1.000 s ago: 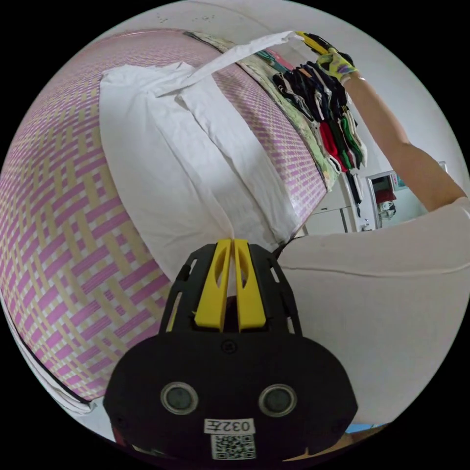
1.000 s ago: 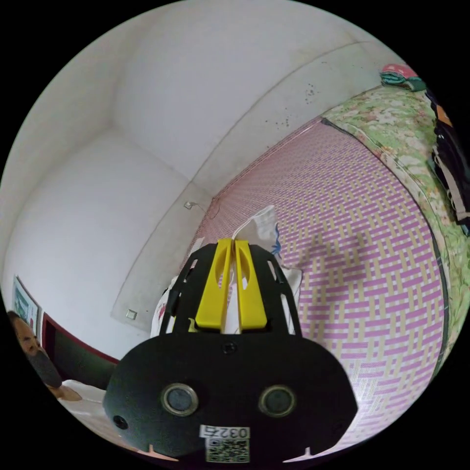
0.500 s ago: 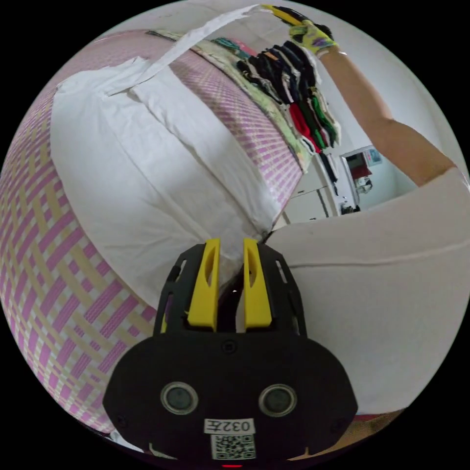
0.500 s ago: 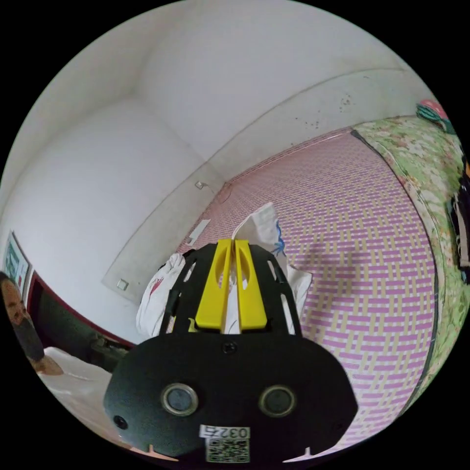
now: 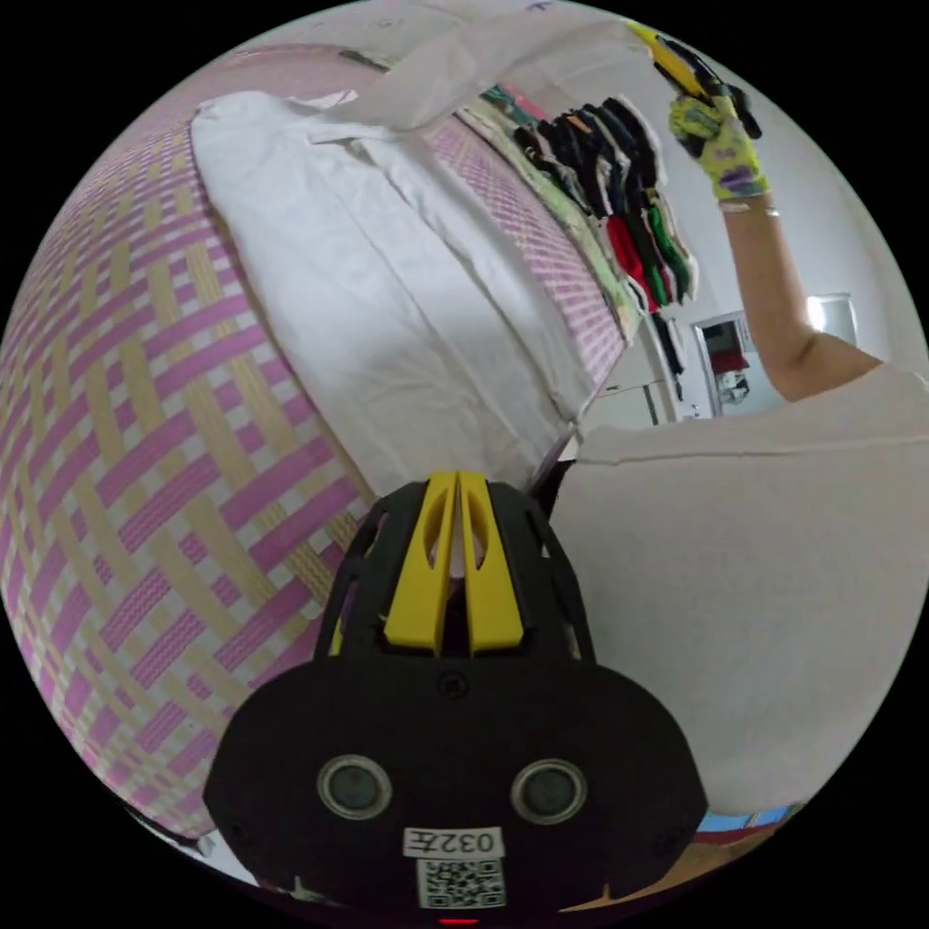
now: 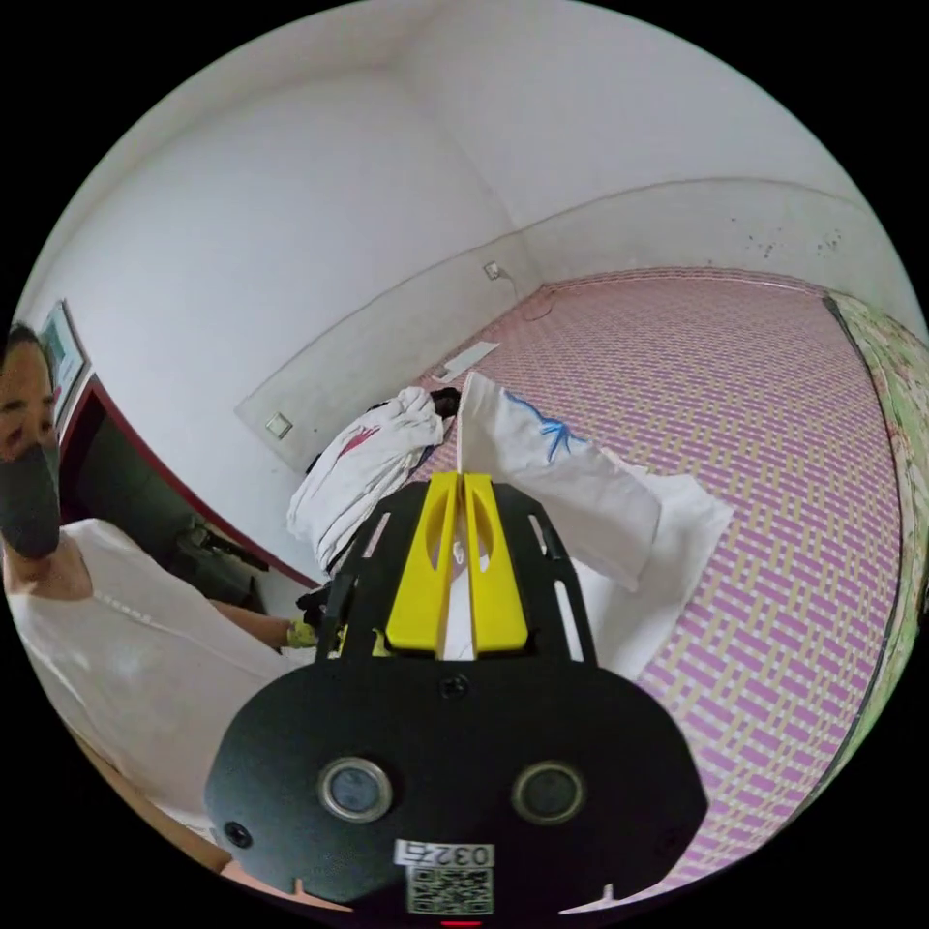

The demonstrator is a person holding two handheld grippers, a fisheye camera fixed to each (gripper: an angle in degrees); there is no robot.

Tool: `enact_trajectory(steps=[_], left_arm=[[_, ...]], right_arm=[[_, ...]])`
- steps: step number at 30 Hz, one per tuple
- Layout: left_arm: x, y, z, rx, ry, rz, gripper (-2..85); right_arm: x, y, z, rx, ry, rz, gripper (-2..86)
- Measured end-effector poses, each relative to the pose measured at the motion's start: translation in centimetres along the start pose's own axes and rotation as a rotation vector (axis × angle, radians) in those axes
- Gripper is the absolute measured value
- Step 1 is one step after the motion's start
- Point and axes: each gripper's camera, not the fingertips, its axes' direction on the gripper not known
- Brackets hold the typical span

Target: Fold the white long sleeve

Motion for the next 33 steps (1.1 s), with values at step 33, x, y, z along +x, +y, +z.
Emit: enact_trajectory(steps=[33], left_arm=[[-25.8,-25.1,-14.2,0.295,0.099,-0.365,-0.8]], right_arm=[[-8.1,22.7,1.5,0.032,-0.123,0.196,-0.9]])
